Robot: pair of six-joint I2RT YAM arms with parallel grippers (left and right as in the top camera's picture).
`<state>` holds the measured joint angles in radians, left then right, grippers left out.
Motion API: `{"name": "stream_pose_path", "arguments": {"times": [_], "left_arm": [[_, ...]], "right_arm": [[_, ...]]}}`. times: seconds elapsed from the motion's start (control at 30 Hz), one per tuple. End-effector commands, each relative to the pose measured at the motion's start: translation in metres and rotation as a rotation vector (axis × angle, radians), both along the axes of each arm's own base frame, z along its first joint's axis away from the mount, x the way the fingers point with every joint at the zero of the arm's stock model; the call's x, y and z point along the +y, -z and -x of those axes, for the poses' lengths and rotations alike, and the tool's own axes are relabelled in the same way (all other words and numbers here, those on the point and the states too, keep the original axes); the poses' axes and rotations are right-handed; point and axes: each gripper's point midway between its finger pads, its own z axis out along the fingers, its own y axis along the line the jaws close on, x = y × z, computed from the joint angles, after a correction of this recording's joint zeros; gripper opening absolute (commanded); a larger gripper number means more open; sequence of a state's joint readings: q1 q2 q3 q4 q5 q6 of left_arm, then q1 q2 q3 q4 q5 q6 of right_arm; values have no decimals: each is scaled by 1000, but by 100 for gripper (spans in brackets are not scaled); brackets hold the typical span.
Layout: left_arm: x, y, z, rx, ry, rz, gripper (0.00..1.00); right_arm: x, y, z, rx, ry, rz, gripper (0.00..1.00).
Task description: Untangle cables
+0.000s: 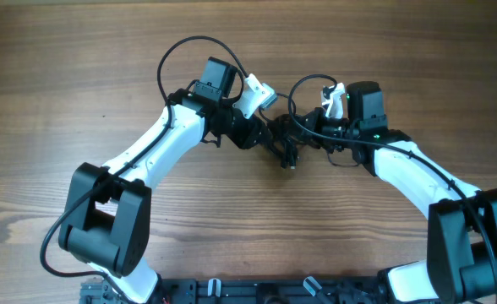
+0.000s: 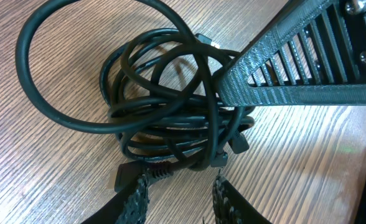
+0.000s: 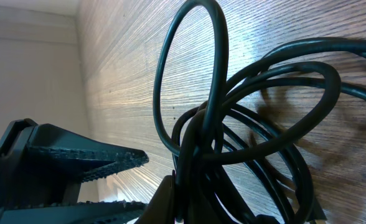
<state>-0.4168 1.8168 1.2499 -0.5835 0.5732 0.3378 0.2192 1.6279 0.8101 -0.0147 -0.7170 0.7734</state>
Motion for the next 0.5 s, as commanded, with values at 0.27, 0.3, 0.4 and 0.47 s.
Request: {"name": "stream_pose_path", "arguments": {"times": [0.27, 0.3, 0.4, 0.47], "left_arm": [[-22, 12, 8, -34, 71, -17, 30], [-22, 17, 7, -39, 67, -36, 27], [-23, 25, 5, -30, 60, -41, 23], [-24, 28, 1, -24, 41, -36, 22]], "right_arm": [[2, 0, 2, -3, -21, -4, 4], [3, 0, 3, -3, -23, -6, 4], [3, 0, 3, -3, -22, -6, 4], [3, 0, 3, -4, -23, -5, 4]]}}
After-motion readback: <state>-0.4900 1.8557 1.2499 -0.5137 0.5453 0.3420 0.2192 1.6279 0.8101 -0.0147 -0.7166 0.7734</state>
